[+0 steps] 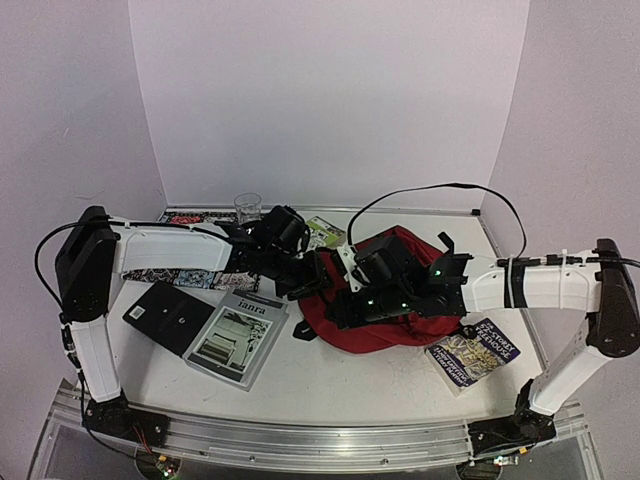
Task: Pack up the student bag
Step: Hold the student bag at the center of the board, then unzip the largest pocket of the student bag.
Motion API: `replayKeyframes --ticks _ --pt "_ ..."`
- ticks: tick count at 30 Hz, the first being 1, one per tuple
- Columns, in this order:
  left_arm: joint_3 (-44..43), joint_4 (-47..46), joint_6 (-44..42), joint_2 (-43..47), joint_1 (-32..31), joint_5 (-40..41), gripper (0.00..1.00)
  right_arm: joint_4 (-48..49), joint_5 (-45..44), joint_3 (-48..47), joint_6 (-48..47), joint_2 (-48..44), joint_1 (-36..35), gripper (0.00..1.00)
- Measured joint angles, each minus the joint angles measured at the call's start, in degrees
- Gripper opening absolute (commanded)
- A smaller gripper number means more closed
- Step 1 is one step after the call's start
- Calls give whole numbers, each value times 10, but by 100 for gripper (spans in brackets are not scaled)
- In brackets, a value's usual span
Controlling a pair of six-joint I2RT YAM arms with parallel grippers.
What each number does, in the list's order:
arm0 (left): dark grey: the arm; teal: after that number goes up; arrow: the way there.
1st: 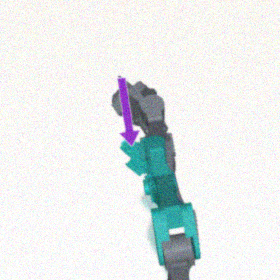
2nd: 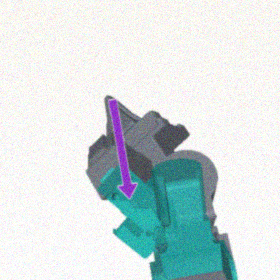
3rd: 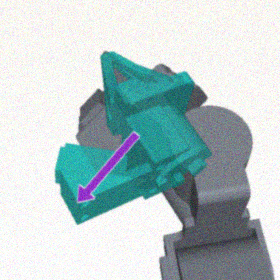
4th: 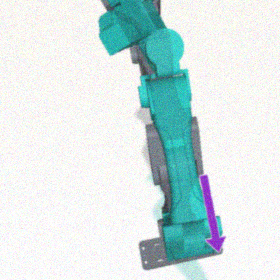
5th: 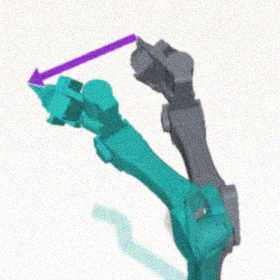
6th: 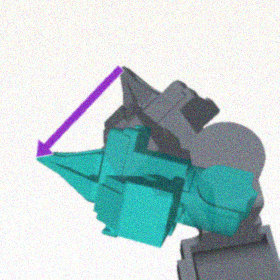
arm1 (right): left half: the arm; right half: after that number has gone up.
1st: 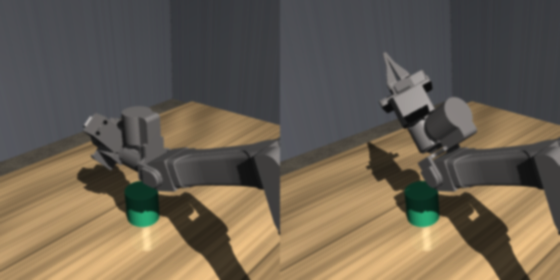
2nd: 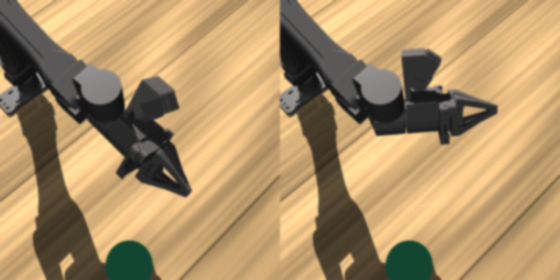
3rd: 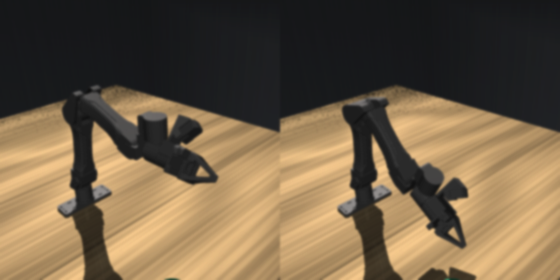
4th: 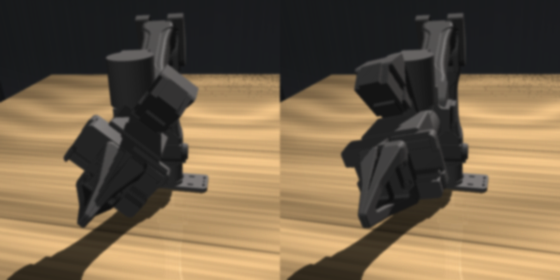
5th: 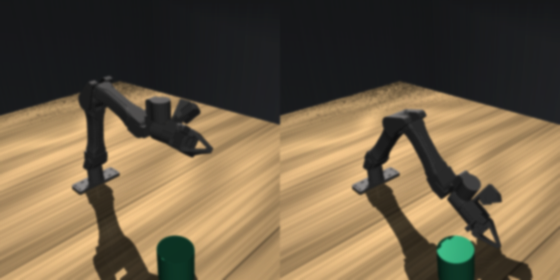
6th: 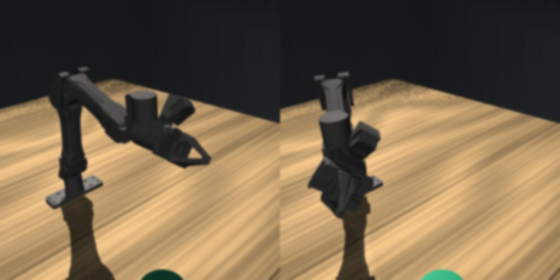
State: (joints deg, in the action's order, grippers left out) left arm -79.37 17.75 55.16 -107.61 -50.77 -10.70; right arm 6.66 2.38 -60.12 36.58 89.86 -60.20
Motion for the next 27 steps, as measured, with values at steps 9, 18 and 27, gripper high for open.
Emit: replayKeyframes --ticks 9,18,27 --pt "8 -13 7 0 -6 4 0 2 -4 1 0 -1 0 0" --pt "-7 -10 -35 -6 4 2 0 -21 -35 71 -2 -81 0 0" --pt "-74 7 -103 -50 15 -15 0 -77 -93 134 2 -182 1 0"
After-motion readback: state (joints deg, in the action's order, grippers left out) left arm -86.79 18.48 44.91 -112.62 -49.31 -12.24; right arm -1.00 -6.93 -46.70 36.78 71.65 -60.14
